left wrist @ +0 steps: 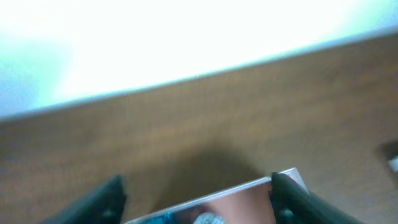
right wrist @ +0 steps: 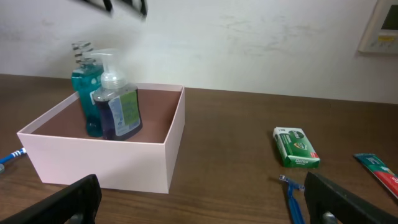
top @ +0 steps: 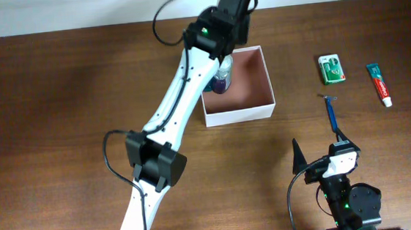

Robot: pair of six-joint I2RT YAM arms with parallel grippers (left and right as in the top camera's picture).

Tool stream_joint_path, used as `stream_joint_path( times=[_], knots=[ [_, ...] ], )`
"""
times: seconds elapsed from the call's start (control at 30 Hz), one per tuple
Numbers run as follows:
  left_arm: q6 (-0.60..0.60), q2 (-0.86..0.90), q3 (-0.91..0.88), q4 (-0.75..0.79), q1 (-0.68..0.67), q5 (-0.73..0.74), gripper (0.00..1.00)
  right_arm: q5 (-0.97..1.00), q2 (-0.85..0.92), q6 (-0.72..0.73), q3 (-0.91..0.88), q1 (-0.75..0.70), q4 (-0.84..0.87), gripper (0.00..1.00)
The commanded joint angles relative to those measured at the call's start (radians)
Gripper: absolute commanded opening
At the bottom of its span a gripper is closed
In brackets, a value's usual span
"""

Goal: Pack container
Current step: 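Lower the soap bottle beside the mouthwash and open the gripper, then raise the left gripper out of the box and retract it left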

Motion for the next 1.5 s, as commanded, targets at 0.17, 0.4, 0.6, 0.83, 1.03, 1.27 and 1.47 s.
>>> stream_joint_path(
  times=[0.17, 0.4, 0.6, 0.83, 1.03, 1.27, 1.47],
  knots=[
    [0.05, -0.064, 0.31, -0.125, 0.006, -0.142, 0.95, -0.009, -0.01, -0.006, -0.009, 0.005, 0.002, 0.99],
    [0.049, -0.182, 0.362, -0.306, 0.044, -0.237, 0.99, -0.009, -0.01, -0.006, -0.009, 0.005, 0.002, 0.99],
    [-0.005, -0.251, 0.362, -0.561, 0.132, -0.234, 0.99, -0.009, -0.01, -0.006, -0.009, 0.005, 0.002, 0.99],
    [-0.026, -0.253, 0.334, -0.714, 0.228, -0.1, 0.99, -0.009, -0.01, -0.006, -0.009, 0.005, 0.002, 0.99],
    [-0.026, -0.252, 0.295, -0.714, 0.3, -0.072, 0.99, -0.009, -0.01, -0.006, -0.009, 0.005, 0.002, 0.99],
    [-0.026, -0.252, 0.196, -0.714, 0.435, 0.047, 0.99, -0.009, -0.01, -0.006, -0.009, 0.005, 0.002, 0.99],
    [-0.026, -0.252, 0.07, -0.714, 0.505, 0.192, 0.99, -0.009, -0.01, -0.006, -0.009, 0.005, 0.002, 0.99]
  ],
)
